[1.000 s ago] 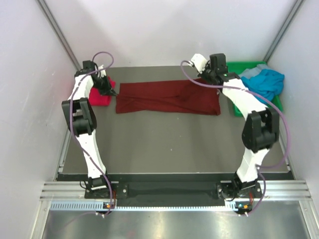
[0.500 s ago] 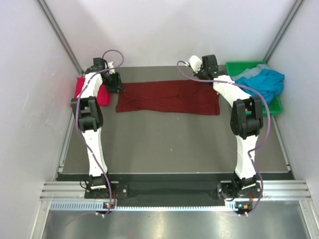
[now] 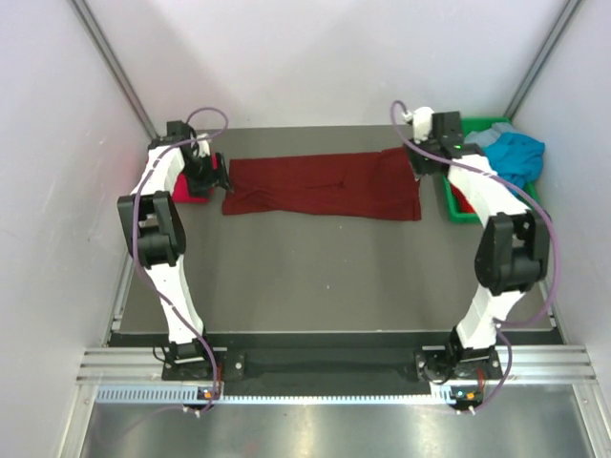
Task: Fold and stack the t-shirts
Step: Fold the tshirt
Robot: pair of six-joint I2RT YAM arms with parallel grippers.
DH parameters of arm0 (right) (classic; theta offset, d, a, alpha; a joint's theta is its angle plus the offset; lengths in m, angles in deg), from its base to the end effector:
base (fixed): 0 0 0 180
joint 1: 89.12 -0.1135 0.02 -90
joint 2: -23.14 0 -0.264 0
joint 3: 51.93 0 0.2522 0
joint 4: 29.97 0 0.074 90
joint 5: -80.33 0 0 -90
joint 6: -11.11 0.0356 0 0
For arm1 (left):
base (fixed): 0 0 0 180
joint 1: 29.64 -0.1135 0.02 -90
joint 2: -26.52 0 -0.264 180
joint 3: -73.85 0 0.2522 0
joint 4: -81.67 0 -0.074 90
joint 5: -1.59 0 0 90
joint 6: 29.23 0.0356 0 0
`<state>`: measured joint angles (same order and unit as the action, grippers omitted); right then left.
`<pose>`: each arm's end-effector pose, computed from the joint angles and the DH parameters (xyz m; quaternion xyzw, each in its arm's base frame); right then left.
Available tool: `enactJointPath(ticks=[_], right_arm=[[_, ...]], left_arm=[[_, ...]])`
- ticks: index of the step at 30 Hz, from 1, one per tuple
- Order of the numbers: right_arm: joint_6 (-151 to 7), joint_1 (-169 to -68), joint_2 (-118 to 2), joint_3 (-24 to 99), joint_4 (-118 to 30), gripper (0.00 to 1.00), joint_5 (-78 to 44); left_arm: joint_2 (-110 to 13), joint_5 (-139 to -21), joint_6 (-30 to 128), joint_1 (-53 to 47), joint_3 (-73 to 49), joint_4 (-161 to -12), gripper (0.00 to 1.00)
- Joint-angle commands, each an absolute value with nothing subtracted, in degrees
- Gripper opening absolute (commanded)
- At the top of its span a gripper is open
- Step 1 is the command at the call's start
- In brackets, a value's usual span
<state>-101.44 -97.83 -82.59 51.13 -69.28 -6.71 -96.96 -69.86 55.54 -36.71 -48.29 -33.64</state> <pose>0.4203 0.0625 0.2826 -0.2359 0.8822 -0.0724 0.4010 0.4594 0.0456 0.2293 -0.0702 0.9634 -0.1543 0.2074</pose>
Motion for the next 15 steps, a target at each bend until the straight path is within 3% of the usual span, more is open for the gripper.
enactJointPath(ticks=[1,10,15], right_arm=[[-93.14,-94.31,-78.03,46.92,-73.44,0.56,-14.75],[-91.20,-90.79,-79.34,40.41,-76.87,0.55,-27.76],[-89.53,-91.06,-79.43,35.49,-74.77,0.53,-27.77]], left_arm=[[-95.39,-68.02,56.03,-36.58,-43.98,-31.66,0.78],[-98.55,-69.59,56.99,-35.97,-45.20,-31.31,0.78],[-99.16,-70.30,57.70,-34.47,-44.85,-31.31,0.77]])
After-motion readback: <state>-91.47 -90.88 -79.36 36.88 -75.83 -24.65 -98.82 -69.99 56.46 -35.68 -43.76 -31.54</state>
